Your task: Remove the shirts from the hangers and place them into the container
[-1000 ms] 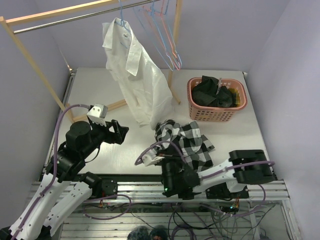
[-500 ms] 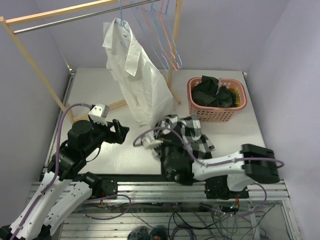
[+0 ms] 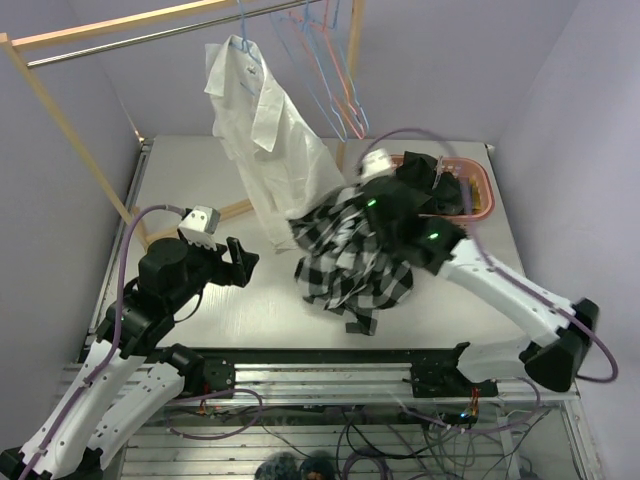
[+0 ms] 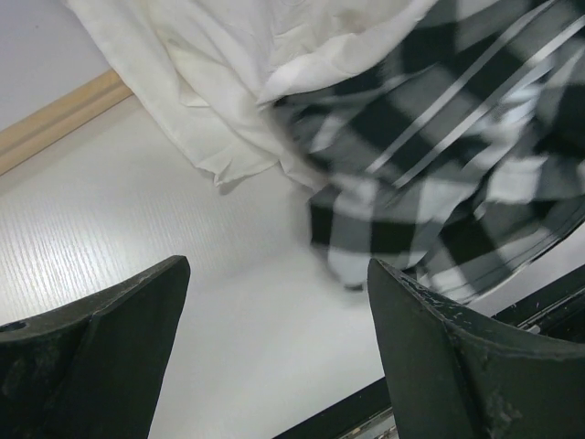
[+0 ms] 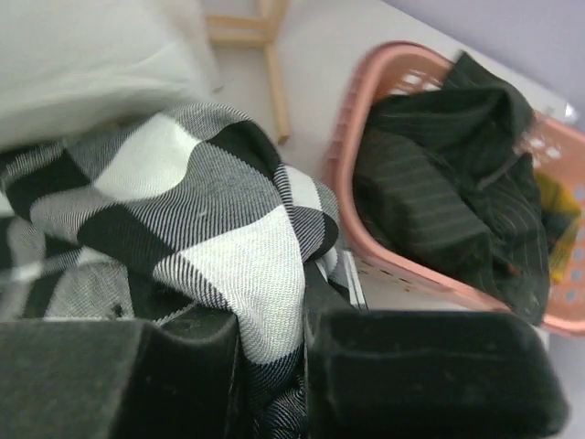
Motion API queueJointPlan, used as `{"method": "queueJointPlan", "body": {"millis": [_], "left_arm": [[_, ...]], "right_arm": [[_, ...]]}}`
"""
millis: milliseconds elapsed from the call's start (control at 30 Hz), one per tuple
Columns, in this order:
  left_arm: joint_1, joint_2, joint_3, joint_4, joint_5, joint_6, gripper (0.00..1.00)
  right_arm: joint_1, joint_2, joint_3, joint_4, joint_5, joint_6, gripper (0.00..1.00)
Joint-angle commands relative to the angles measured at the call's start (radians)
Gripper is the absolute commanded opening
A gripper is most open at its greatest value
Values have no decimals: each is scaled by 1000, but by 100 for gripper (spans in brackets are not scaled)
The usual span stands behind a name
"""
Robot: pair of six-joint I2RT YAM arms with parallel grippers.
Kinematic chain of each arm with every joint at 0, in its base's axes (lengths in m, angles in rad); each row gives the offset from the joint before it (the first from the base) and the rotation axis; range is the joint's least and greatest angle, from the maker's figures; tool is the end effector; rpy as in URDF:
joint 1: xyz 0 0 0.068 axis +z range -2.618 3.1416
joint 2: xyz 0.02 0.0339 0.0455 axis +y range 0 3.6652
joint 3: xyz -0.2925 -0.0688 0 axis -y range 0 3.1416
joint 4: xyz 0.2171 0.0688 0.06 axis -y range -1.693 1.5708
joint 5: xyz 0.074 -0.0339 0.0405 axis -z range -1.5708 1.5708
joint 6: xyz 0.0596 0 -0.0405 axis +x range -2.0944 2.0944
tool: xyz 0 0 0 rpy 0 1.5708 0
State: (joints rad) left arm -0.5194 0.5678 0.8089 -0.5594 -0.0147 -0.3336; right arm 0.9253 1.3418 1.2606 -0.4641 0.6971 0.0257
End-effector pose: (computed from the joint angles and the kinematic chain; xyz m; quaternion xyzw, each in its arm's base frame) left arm 0.0844 -0.0473 0.3391 0.0709 0.8071 -0.2370 0.5361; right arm 0.1973 0.1984 0.3785 -0.2052 0.8104 -0.0535 0.5462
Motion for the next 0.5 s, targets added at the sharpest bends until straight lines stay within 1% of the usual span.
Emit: {"method": "queueJointPlan", "body": {"millis": [0,100,167,233,300,367,400,467], "left_arm": [[-6,-2,1,2,-8,-7,90],[-7,3,1,4,-4,-6,90],[-7,2,0,5,0,-5,90],[-6,-2,-1,6,1,-5,90],[-8,-6,-1,6,1,-5,90],[-10,-9,-2,6,2,-5,90],[-10,-12,-2,7,2,-5,90],[-12,-15,-2,7,2,-4,90]], "right_arm": [[-224,-167,146,-138,-238,223,0],[-366,-168,269,-170,-254,241,0],[-474,-130,380,-179,-280,236,0],[-571,-50,500,-199,-299,231,0],[-712,62,640,-250,-411,241,0],[-812,175,769,-273,-501,267,0],[-841,217,835,-284,-522,277,0],[-854,281,933,-286,-528,277,0]]}}
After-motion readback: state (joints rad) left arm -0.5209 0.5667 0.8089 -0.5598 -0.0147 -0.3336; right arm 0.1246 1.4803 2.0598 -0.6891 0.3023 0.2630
